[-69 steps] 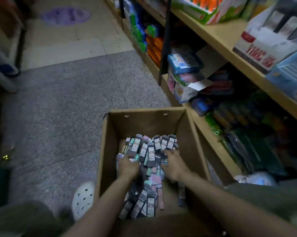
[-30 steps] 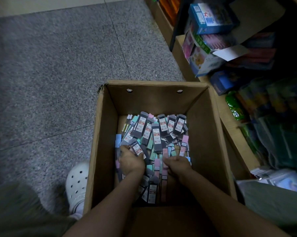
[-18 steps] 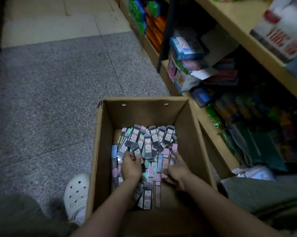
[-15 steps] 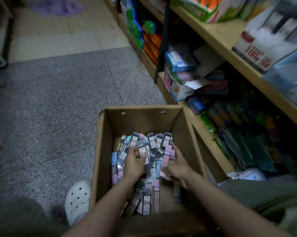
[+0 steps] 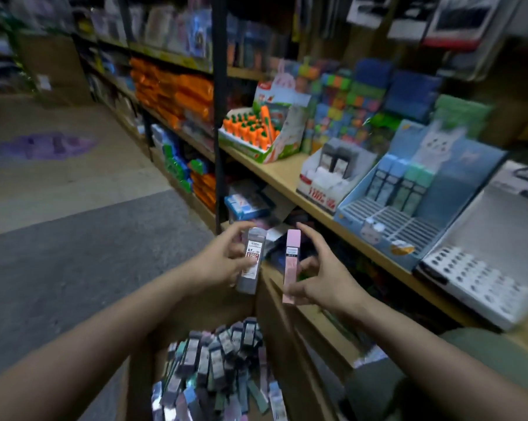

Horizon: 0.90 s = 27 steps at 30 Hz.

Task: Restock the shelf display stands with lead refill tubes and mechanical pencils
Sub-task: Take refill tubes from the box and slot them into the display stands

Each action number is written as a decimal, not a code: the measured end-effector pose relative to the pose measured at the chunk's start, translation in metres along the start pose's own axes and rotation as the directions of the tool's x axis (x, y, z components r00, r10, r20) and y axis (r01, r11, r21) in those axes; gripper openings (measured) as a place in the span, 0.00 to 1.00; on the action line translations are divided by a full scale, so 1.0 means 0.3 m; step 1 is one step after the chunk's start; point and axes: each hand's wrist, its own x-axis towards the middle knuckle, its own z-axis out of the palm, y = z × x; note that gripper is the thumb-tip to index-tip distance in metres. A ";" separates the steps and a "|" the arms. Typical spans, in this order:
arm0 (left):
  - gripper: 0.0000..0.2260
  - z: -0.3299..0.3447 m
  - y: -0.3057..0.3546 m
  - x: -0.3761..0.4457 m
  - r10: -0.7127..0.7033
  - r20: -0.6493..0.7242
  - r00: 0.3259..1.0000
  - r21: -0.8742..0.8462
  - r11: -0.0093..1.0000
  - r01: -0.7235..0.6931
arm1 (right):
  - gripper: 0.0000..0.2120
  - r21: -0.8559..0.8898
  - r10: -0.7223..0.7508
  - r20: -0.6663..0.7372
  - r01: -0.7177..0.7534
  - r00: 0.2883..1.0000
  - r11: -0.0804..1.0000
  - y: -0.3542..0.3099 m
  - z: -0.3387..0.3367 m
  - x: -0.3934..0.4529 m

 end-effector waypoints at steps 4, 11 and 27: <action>0.24 0.105 0.056 0.092 0.072 0.078 0.994 -0.191 0.980 -0.056 | 0.47 0.067 -0.047 -0.058 0.051 0.997 0.996 -0.030 -0.126 -0.034; 0.22 0.234 0.118 0.200 0.126 0.105 0.986 -0.222 0.970 -0.101 | 0.30 -0.024 -0.108 -0.291 0.105 0.951 0.994 -0.111 -0.365 -0.049; 0.18 0.301 0.129 0.293 0.098 0.117 0.988 -0.243 0.968 -0.067 | 0.15 -0.838 -0.392 -0.365 -0.114 0.845 0.534 -0.174 -0.715 0.079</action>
